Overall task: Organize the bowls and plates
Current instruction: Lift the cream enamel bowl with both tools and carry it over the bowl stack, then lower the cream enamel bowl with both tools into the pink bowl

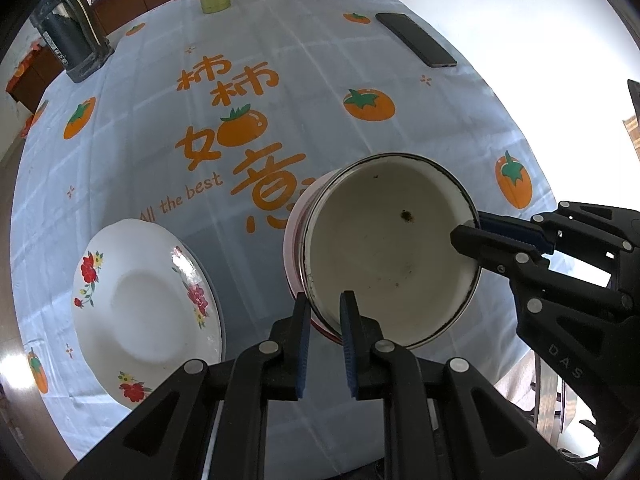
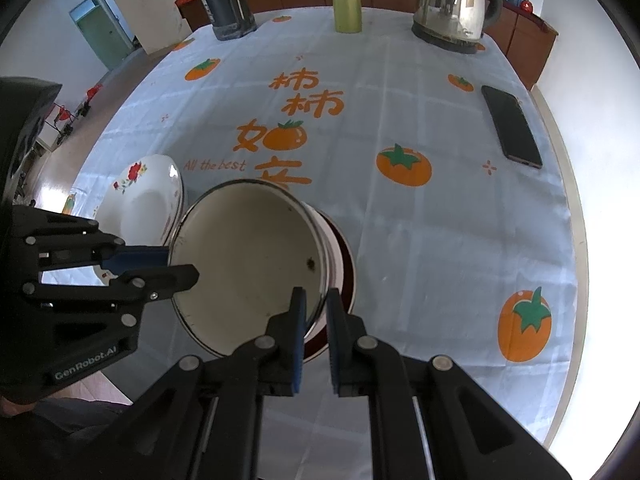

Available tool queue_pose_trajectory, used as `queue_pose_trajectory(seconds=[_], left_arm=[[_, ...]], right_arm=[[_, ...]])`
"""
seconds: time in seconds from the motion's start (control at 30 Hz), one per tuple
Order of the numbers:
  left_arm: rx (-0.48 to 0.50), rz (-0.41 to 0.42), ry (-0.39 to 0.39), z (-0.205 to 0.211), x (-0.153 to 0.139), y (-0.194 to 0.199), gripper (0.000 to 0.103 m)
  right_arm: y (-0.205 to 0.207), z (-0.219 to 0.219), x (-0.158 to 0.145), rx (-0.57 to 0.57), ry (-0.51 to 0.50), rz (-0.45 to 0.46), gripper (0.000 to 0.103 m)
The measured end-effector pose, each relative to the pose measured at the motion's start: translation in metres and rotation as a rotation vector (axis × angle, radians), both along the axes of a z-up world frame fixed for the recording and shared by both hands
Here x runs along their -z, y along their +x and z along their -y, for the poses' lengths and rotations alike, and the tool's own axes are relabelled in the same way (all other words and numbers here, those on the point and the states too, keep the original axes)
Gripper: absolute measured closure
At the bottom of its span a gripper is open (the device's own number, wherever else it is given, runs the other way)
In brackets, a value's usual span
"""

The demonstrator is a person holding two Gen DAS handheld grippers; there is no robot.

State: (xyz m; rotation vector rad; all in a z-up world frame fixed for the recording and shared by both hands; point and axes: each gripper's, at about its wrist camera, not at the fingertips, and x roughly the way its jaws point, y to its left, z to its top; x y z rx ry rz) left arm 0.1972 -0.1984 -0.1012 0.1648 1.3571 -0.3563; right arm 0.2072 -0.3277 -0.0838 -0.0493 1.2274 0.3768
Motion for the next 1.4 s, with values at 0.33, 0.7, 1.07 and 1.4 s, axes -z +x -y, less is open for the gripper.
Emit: queue_pose_trajectory(seconds=[0.33, 0.7, 1.07, 1.4], left_arm=[[-0.004, -0.008, 0.001, 0.001, 0.003, -0.001, 0.087], [-0.002, -0.019, 0.003, 0.001, 0.007, 0.0, 0.087], [-0.001, -0.044, -0.007, 0.002, 0.015, 0.002, 0.086], [-0.008, -0.031, -0.01, 0.0, 0.008, 0.001, 0.086]], right_arm=[[-0.002, 0.0, 0.003, -0.005, -0.003, -0.006, 0.093], [-0.002, 0.0, 0.006, -0.01, -0.013, -0.015, 0.093], [-0.002, 0.001, 0.006, -0.012, -0.02, -0.021, 0.093], [-0.001, 0.001, 0.007, -0.017, -0.024, -0.016, 0.093]])
